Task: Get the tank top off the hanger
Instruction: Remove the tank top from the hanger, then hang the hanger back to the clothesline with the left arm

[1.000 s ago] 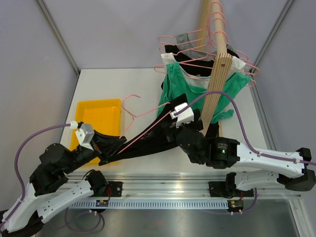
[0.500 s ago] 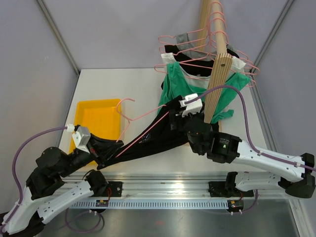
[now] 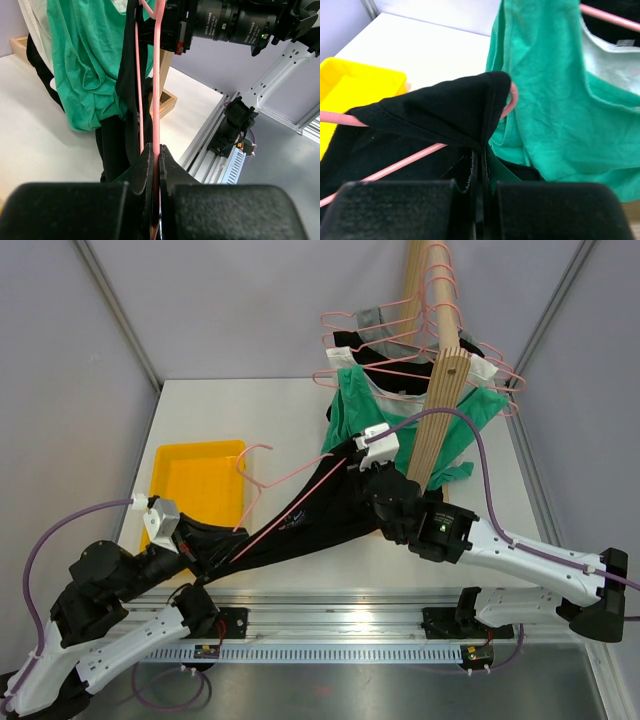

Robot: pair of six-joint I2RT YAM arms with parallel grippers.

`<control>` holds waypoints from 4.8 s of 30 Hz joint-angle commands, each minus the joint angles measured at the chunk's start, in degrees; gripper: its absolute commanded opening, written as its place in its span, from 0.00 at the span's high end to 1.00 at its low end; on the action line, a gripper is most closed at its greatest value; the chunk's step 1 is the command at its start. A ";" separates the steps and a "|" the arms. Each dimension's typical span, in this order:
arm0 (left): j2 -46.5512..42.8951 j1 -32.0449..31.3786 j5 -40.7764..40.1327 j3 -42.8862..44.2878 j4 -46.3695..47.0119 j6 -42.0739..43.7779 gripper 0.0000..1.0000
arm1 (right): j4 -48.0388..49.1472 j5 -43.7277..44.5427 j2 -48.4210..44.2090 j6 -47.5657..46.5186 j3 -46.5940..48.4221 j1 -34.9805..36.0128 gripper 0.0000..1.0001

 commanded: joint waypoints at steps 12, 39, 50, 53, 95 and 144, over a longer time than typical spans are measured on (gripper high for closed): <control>0.23 0.15 -1.98 2.80 -6.80 -0.24 1.00 | -2.26 5.78 -0.31 -0.50 6.32 -0.67 1.00; -7.77 0.24 2.33 7.21 -11.04 -0.51 1.00 | -6.03 5.19 6.46 -0.69 12.47 -3.75 1.00; -3.38 0.24 -5.57 3.51 2.75 3.53 1.00 | -8.59 9.04 8.74 1.25 13.26 9.34 1.00; -1.09 0.24 -7.94 3.33 6.54 4.68 1.00 | -8.68 10.62 10.06 1.78 13.97 12.94 1.00; 15.61 0.24 -13.93 9.74 14.04 8.81 1.00 | -20.97 15.81 13.67 17.68 14.66 26.49 0.01; 61.56 7.00 22.16 55.43 -19.98 31.22 1.00 | -48.40 31.81 -20.87 18.83 16.95 26.49 0.01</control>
